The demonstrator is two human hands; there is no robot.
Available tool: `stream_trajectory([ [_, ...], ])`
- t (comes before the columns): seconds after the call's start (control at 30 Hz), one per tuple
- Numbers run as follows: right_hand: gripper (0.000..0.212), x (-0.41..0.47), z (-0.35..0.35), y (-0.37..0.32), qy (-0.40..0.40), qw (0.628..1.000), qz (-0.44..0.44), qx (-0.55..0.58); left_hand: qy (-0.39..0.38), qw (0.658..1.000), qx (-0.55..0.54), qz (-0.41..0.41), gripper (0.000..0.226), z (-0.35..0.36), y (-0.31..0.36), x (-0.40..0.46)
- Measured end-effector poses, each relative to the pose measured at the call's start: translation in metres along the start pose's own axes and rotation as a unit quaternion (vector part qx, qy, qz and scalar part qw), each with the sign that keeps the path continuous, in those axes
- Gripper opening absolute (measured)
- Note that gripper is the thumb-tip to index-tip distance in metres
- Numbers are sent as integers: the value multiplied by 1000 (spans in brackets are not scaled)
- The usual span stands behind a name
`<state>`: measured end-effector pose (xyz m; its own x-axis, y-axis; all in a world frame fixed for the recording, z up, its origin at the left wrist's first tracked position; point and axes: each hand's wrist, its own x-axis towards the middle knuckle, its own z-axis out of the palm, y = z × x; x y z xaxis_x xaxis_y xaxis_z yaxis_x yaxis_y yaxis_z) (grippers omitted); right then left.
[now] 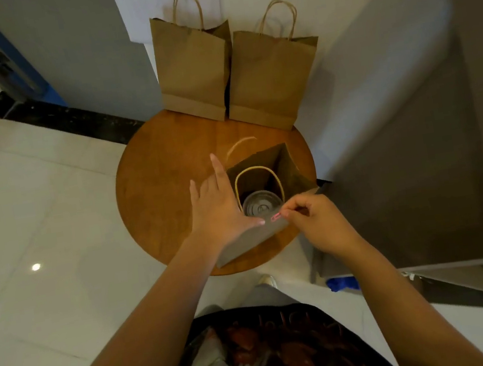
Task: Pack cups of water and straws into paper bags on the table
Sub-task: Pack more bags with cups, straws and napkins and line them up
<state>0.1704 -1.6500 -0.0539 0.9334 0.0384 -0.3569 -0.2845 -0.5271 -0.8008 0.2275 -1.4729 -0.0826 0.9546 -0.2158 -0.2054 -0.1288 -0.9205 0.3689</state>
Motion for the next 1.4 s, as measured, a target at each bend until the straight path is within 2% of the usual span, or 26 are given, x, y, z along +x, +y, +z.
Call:
stream_trajectory([
  [0.1,15,6,0,5,-3,1000,5,-1,18,1000,-1,13,122,6,7,4],
  [0.2,18,12,0,5,-13,1000,9,-4,-2,998,-45,31,62,7,11,8],
  [0.3,14,17,-2,5,-14,1000,-2,-5,-44,995,-87,23,20,7,15,10],
  [0.33,14,19,-2,5,-11,1000,-9,-5,-60,994,-91,16,17,6,15,10],
  [0.4,15,23,-2,4,-1,1000,-23,-8,-91,992,-91,4,28,4,16,11],
  [0.43,14,25,-1,3,5,999,-30,-14,-98,991,-92,6,24,4,15,12],
  [0.67,16,40,2,-3,15,985,-127,-114,-120,986,-110,25,21,0,11,12],
  [0.83,21,46,0,-9,9,971,-158,-181,-108,989,-96,29,27,2,12,10],
  [0.97,21,50,1,-14,-20,957,-157,-244,-103,989,-103,17,26,3,13,10],
  [1.2,20,57,-5,-19,-87,960,-117,-240,-109,989,-101,11,34,2,12,12],
  [1.4,18,62,-9,-22,-107,954,-101,-262,-103,984,-144,32,27,1,11,16],
])
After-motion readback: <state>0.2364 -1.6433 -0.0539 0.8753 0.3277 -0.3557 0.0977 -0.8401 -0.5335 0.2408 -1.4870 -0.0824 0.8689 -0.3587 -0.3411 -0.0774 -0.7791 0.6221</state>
